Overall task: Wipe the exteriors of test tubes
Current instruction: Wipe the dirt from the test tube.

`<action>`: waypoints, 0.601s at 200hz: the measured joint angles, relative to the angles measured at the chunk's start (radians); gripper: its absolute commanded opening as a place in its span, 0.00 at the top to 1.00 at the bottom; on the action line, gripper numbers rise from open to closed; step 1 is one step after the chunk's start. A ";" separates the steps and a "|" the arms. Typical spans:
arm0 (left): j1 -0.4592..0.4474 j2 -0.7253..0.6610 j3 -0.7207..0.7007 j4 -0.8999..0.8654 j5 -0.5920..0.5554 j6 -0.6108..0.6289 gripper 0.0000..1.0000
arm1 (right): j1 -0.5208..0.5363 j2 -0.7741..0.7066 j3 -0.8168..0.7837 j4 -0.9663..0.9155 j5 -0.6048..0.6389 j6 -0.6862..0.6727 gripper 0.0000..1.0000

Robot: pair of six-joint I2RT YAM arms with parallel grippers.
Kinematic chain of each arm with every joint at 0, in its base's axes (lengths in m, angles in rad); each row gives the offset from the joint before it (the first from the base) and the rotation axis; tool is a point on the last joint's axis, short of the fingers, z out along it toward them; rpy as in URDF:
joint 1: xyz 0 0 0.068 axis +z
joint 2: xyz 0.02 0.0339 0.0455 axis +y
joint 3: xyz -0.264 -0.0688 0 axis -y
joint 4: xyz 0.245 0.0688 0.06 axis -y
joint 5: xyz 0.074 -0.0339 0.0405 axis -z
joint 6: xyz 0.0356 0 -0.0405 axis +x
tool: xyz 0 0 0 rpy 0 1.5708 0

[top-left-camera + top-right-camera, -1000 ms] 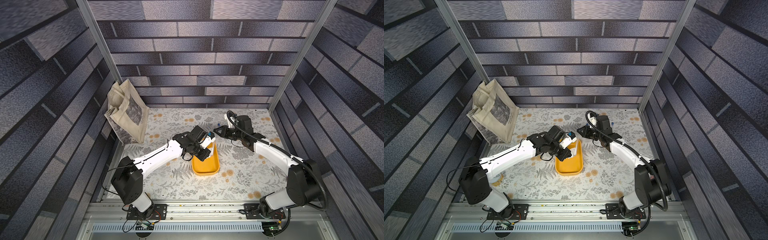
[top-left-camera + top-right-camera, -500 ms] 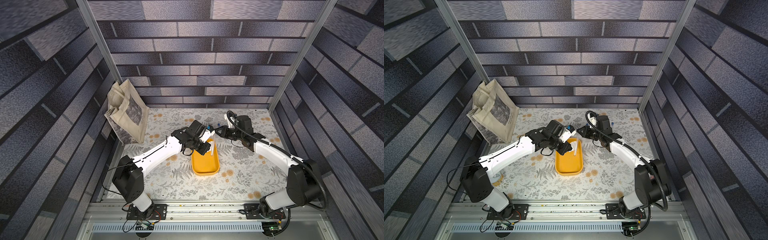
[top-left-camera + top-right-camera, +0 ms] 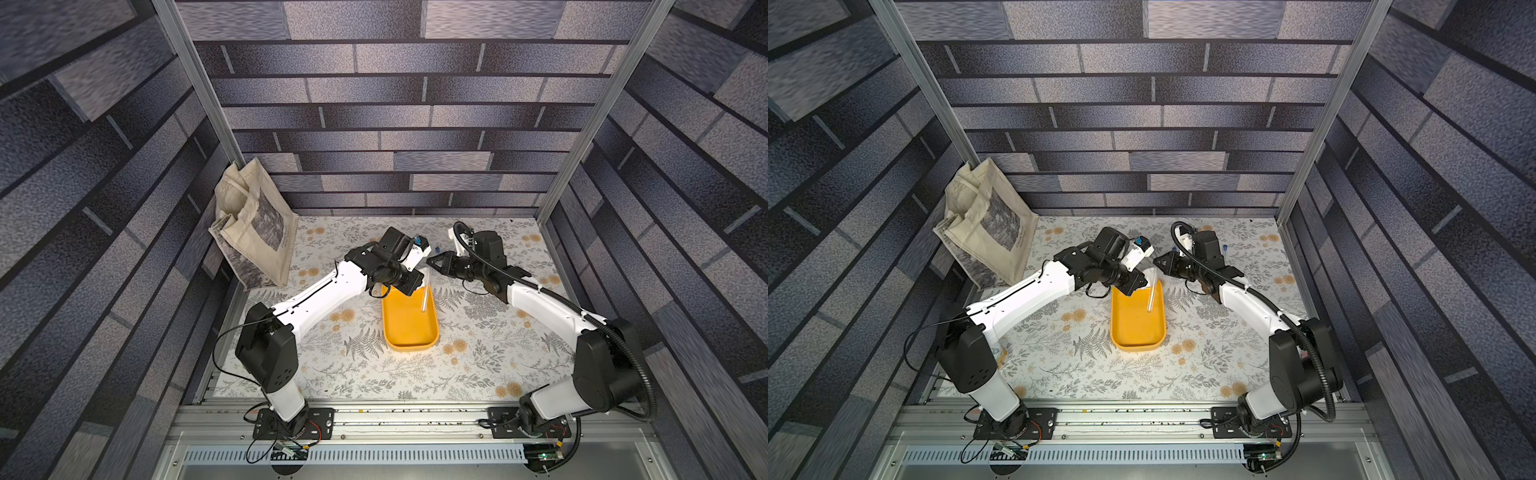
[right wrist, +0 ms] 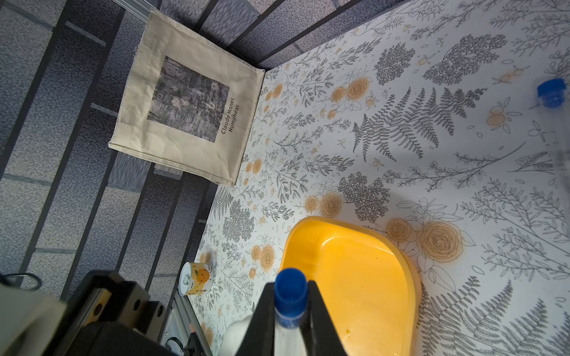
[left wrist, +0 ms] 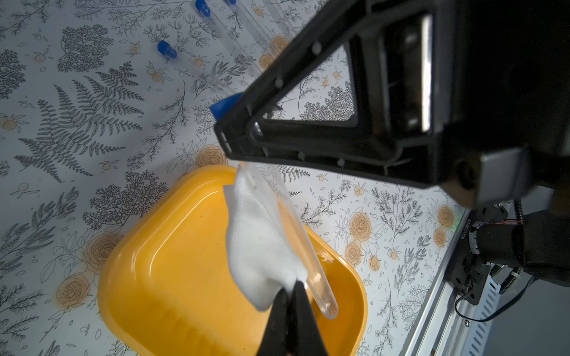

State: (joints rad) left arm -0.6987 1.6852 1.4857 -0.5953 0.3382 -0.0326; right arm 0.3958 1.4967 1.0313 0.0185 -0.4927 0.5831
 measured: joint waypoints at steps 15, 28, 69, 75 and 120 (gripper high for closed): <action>-0.001 0.000 -0.005 0.002 0.000 0.000 1.00 | 0.000 0.000 0.000 0.000 0.000 0.000 0.87; -0.004 -0.001 -0.020 0.005 0.002 -0.001 1.00 | 0.000 0.000 0.000 -0.001 0.000 0.000 0.87; -0.028 -0.011 -0.103 0.009 0.008 -0.010 1.00 | 0.000 0.000 0.000 -0.013 0.000 -0.002 0.87; -0.033 -0.014 -0.117 0.013 0.011 -0.013 1.00 | 0.000 0.000 0.000 -0.014 0.000 -0.002 0.87; -0.053 -0.062 -0.211 0.056 0.040 -0.039 1.00 | -0.002 0.003 0.033 -0.024 0.000 -0.012 0.87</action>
State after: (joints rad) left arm -0.7521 1.6230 1.2747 -0.5392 0.3779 -0.0715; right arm 0.3939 1.4998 1.0641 -0.0059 -0.4923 0.5713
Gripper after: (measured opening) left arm 0.053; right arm 0.166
